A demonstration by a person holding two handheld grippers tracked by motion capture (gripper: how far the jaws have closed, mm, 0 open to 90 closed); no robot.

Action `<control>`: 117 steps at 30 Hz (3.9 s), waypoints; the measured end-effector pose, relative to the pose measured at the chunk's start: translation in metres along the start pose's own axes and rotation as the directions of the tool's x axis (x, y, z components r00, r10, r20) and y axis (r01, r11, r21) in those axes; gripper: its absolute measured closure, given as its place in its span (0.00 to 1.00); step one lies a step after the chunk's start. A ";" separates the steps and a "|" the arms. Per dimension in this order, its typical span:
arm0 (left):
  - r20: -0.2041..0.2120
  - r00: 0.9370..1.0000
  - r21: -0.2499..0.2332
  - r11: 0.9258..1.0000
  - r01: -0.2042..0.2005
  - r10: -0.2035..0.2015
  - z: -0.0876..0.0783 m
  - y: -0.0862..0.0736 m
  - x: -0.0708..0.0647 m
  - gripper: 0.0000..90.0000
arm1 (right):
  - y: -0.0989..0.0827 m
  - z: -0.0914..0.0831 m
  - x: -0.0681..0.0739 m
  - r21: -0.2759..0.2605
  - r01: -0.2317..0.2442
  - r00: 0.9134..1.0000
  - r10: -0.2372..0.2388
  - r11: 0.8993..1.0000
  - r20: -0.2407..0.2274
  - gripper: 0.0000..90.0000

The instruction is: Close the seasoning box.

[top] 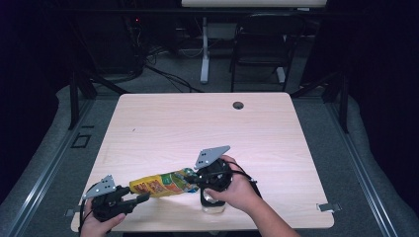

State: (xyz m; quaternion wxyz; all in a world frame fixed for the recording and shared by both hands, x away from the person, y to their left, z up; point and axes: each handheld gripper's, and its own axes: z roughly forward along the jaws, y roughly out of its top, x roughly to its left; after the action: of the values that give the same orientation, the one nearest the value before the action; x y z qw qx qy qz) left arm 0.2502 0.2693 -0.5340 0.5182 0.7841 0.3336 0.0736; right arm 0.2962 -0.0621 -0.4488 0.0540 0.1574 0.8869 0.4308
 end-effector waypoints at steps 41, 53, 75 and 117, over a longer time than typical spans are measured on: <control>-0.006 0.999 0.009 0.999 -0.036 0.036 -0.015 0.038 -0.015 0.68 | 0.001 -0.016 -0.002 0.064 -0.029 1.000 0.030 0.998 -0.004 0.94; -0.004 0.998 0.032 0.998 -0.062 0.063 -0.016 0.049 -0.017 0.68 | 0.014 -0.015 -0.004 0.183 -0.027 1.000 0.029 0.983 -0.009 0.94; 0.003 0.997 0.057 0.996 -0.071 0.071 -0.017 0.063 -0.020 0.71 | 0.032 -0.013 -0.004 0.323 0.042 0.999 -0.045 0.946 0.003 0.95; 0.074 0.995 -0.161 0.985 -0.059 0.072 -0.021 0.075 -0.027 0.82 | 0.028 -0.024 -0.007 0.333 0.038 0.999 -0.048 0.942 0.021 0.99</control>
State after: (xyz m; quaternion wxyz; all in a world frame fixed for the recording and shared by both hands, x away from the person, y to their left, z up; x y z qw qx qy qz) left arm 0.2531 0.2510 -0.4541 0.5891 0.7532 0.2798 0.0857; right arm 0.3033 -0.0658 -0.4123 0.0489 0.1510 0.9493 0.2713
